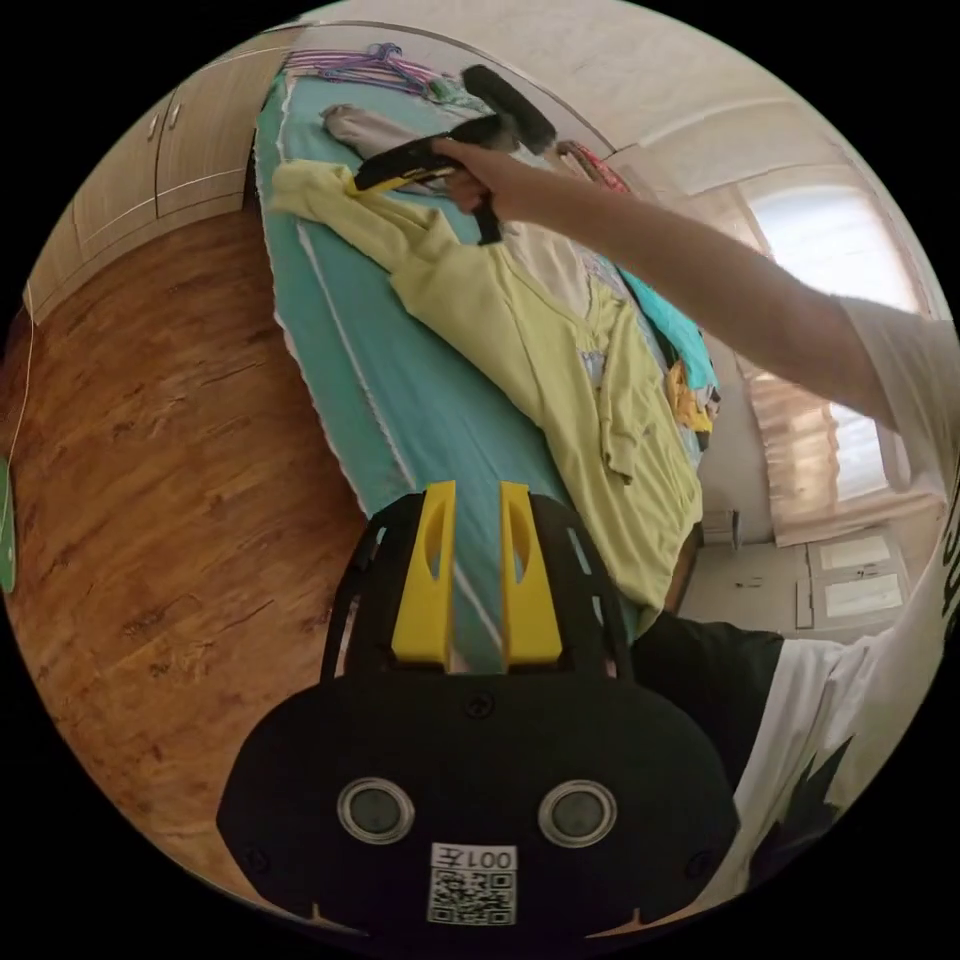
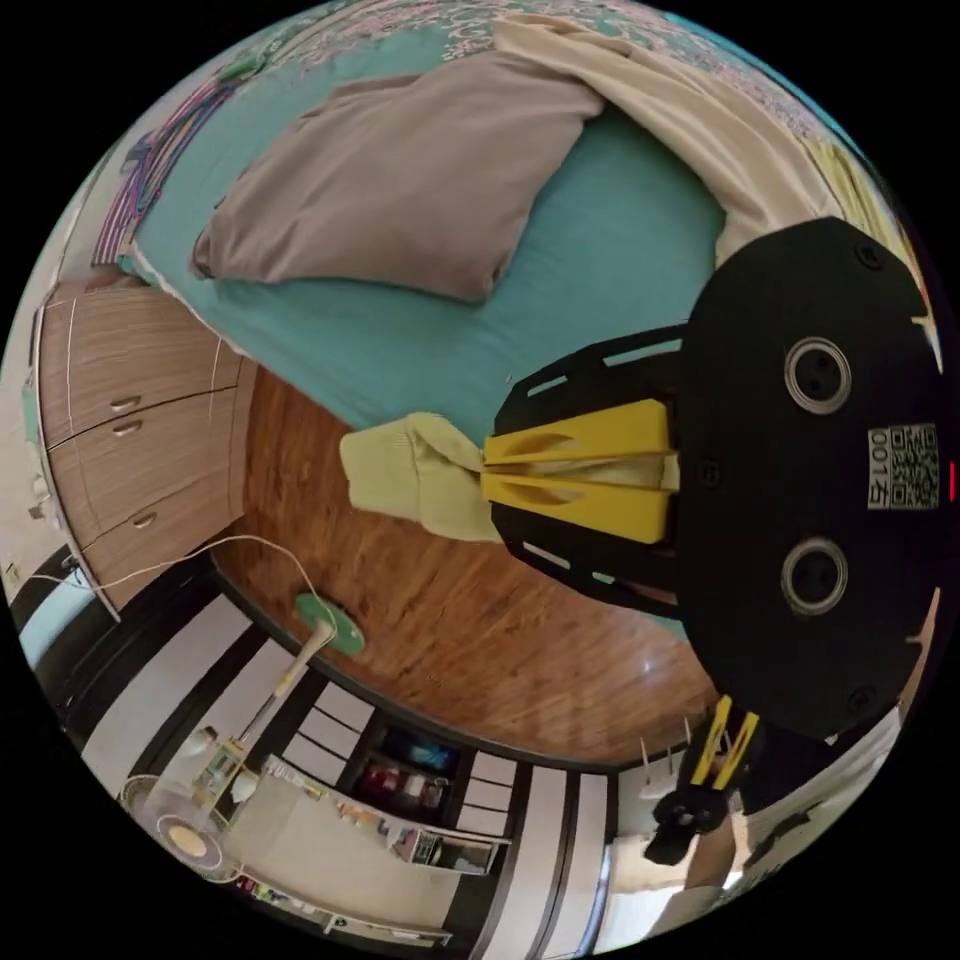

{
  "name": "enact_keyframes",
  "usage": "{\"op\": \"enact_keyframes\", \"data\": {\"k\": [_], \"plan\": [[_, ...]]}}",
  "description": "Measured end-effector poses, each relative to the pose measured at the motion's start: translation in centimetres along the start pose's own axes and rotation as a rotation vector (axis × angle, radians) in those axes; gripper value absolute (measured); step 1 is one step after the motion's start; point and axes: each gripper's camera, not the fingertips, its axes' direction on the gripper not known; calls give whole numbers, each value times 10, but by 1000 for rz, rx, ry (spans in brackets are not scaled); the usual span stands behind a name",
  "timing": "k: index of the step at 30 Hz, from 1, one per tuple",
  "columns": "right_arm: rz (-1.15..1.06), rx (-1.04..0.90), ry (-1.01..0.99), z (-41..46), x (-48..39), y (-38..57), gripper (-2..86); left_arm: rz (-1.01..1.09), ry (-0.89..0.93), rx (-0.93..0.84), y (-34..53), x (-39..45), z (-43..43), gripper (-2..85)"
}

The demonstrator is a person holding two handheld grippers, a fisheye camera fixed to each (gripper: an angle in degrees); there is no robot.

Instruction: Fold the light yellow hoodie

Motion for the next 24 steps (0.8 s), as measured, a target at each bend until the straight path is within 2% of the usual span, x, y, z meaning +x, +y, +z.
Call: {"op": "enact_keyframes", "data": {"k": [1,4,6,8,11,13,15,17,20,24], "plan": [[-14,22,-23,-3,-4,11,20,6,2,7,-2,-13,-17,57],[-125,70,-262,-22,-19,39,15,-25,-33,65,-7,-48,-57,95],[-218,70,-384,-33,-29,54,13,-53,15,132,-10,-66,-78,112],[-267,82,-511,-48,-33,69,12,-78,162,274,-10,-79,-99,134],[-297,126,-600,-68,-42,87,11,-127,342,388,-2,-83,-103,151],[-342,146,-675,-78,-51,97,10,-166,404,472,12,-82,-104,151],[-356,156,-768,-82,-57,105,8,-185,508,571,29,-80,-107,146],[-342,136,-827,-72,-60,107,6,-159,604,682,52,-70,-118,91],[-384,54,-831,-50,-67,101,4,-167,495,684,71,-48,-133,5],[-441,5,-851,-27,-79,85,3,-191,372,656,90,-19,-139,-9]]}}
